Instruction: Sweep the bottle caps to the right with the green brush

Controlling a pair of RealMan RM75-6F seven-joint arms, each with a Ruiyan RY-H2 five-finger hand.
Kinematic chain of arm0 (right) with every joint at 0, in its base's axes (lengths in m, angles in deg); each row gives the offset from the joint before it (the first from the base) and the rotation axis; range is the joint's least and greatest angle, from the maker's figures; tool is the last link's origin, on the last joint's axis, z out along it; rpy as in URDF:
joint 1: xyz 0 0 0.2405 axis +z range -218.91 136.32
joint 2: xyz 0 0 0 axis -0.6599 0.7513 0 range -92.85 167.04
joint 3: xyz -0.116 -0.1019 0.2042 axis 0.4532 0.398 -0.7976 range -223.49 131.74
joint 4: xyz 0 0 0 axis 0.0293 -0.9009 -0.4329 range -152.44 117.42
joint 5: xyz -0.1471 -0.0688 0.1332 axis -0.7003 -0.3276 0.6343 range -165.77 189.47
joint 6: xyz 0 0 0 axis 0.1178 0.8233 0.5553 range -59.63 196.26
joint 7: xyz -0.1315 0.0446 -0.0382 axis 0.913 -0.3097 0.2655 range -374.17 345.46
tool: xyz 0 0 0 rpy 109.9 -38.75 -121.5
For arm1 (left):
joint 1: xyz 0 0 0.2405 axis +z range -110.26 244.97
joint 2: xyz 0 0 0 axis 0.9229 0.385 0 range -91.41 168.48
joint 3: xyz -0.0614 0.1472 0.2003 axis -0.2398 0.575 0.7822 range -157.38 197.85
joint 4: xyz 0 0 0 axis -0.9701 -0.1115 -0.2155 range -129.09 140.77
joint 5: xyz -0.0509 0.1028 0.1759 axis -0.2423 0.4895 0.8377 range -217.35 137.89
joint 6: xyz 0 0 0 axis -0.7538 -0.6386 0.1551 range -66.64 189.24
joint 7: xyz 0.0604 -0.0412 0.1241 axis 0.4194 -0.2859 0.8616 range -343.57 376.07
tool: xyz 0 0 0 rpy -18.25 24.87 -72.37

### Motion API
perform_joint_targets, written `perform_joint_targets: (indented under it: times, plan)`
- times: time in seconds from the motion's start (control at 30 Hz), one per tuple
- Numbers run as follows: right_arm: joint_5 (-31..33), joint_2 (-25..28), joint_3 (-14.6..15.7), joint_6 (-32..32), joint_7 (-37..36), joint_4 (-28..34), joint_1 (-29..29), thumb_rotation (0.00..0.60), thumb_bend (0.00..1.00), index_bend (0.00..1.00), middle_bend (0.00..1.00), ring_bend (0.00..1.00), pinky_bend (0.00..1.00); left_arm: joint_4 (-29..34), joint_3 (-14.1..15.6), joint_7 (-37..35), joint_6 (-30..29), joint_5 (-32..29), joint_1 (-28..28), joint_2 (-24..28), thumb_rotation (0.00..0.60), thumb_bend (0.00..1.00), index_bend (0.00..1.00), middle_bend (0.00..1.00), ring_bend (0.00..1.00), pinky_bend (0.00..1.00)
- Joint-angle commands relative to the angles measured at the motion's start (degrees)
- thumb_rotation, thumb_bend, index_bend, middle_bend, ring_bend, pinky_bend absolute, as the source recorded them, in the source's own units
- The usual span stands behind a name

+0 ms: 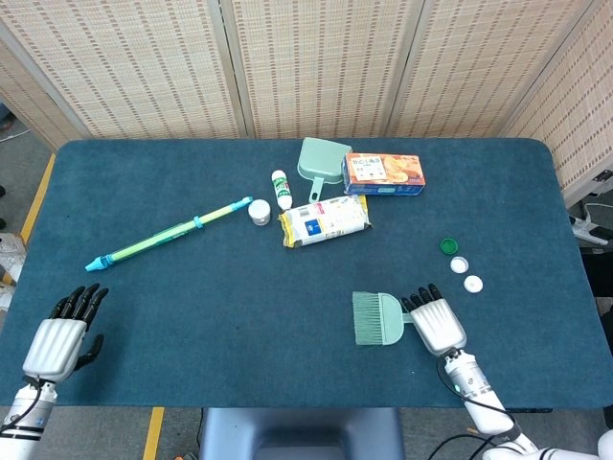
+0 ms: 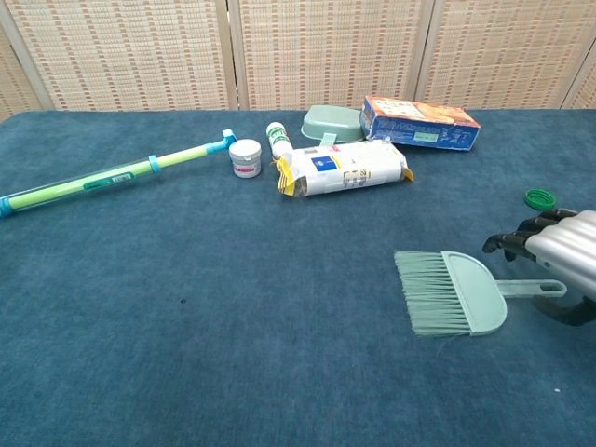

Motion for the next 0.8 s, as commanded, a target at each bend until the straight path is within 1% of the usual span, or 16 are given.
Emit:
perform_joint_targets:
  times: [0.03, 0.1, 0.2, 0.27, 0.33, 0.43, 0.5, 0.6, 0.8]
  plan:
    - [2.8, 3.4, -0.4, -1.5, 2.3, 5.4, -1.4, 0.600, 0.22, 0.00, 0.00, 0.00, 0.00, 0.1, 0.1, 0.0, -0.2, 0.2, 0.1, 0.1, 0.600, 0.45, 0.00, 0.00, 0.02, 0.16]
    - [1.6, 5.6, -0.1, 0.3, 0.7, 8.3, -2.5, 0.600, 0.19, 0.00, 0.00, 0.00, 0.00, 0.2, 0.1, 0.0, -0.6, 0.5, 0.2, 0.1, 0.600, 0.45, 0.00, 0.00, 0.02, 0.16]
    - [-2.1, 10.2, 0.8, 7.8, -2.1, 13.1, -6.2, 0.600, 0.18, 0.00, 0.00, 0.00, 0.00, 0.3, 0.2, -0.1, -2.2, 1.7, 0.7, 0.1, 0.600, 0.45, 0.00, 0.00, 0.02, 0.16]
    - [-4.2, 13.2, 1.2, 14.6, -2.8, 16.0, -9.8, 0.600, 0.18, 0.00, 0.00, 0.00, 0.00, 0.3, 0.4, -0.2, -3.3, 2.7, 1.0, -0.1, 0.600, 0.45, 0.00, 0.00, 0.02, 0.16]
    - [-5.5, 15.1, 0.9, 21.2, -3.4, 17.5, -13.4, 0.600, 0.18, 0.00, 0.00, 0.00, 0.00, 0.3, 0.7, -0.2, -4.0, 3.4, 1.2, 0.0, 0.600, 0.45, 0.00, 0.00, 0.02, 0.16]
    - [-6.4, 16.1, 0.0, 27.3, -5.5, 17.0, -17.1, 0.600, 0.18, 0.00, 0.00, 0.00, 0.00, 0.2, 0.8, -0.2, -4.1, 3.7, 1.3, 0.0, 0.600, 0.45, 0.00, 0.00, 0.02, 0.16]
    - [-5.8, 16.2, -0.9, 28.8, -7.9, 16.2, -18.7, 0.600, 0.18, 0.00, 0.00, 0.00, 0.00, 0.3, 0.8, 0.0, -3.8, 3.5, 1.3, -0.1, 0.600, 0.45, 0.00, 0.00, 0.02, 0.16]
    - [-5.9, 17.2, -1.4, 28.4, -8.9, 16.2, -19.3, 0.600, 0.18, 0.00, 0.00, 0.00, 0.00, 0.4, 0.8, 0.2, -3.5, 3.6, 1.1, -0.2, 0.600, 0.45, 0.00, 0.00, 0.02, 0.16]
    - [-5.6, 18.0, -1.8, 25.8, -8.7, 16.8, -19.8, 0.600, 0.18, 0.00, 0.00, 0.00, 0.00, 0.4, 0.6, 0.2, -2.9, 3.5, 0.8, -0.4, 0.600, 0.45, 0.00, 0.00, 0.02, 0.16]
